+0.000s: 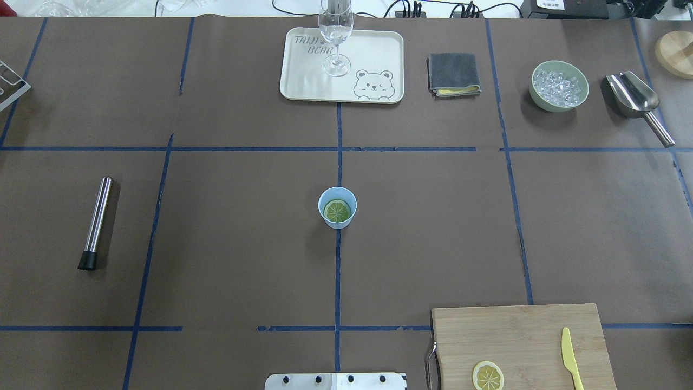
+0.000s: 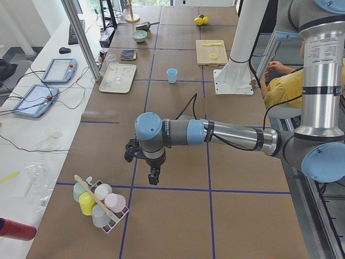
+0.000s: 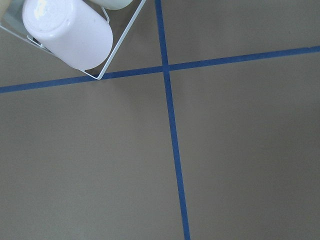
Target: Squeeze lemon into cup
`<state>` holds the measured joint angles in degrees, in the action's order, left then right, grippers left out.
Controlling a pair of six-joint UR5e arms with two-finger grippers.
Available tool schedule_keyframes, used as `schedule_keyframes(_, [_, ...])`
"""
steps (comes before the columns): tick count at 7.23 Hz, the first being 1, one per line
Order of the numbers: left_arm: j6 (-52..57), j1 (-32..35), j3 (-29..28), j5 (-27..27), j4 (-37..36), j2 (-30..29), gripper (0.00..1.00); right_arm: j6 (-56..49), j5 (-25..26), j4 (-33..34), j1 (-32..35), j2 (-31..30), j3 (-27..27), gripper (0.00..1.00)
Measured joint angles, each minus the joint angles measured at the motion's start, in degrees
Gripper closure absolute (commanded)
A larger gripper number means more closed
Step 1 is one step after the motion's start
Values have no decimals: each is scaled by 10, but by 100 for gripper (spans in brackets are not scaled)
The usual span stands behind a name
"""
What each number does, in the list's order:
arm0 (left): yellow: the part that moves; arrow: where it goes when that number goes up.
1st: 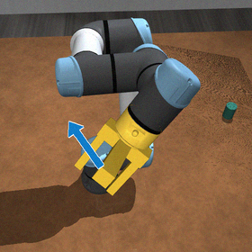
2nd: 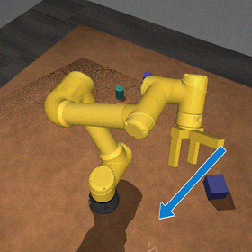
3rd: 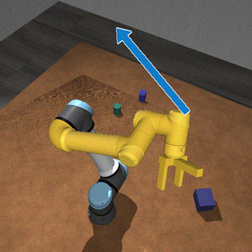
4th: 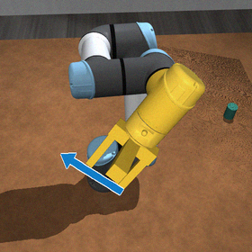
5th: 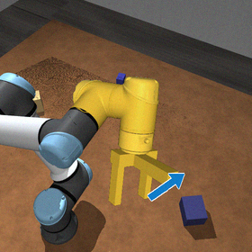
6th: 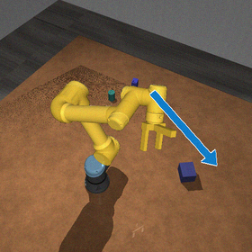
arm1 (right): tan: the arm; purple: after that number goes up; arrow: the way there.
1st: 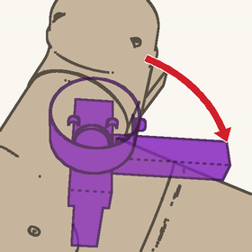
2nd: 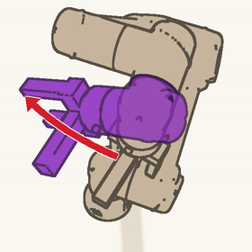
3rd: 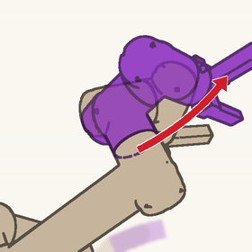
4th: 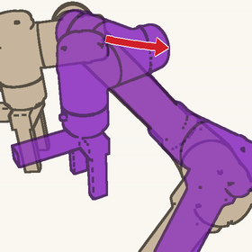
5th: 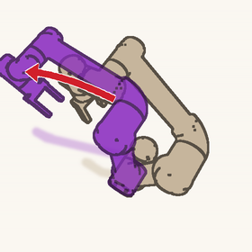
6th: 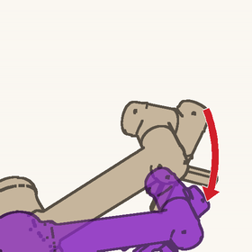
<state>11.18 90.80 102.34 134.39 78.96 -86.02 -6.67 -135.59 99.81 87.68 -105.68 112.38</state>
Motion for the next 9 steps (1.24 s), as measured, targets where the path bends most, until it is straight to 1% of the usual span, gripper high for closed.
schedule_keyframes(3, [3, 0, -15, 2, 1, 3, 0, 0, 0, -4, 0, 2, -13, 0])
schedule_keyframes(9, [-5, 2, -32, 7, 2, 6, 0, 10, 3, -7, 0, 3, -10, 0])
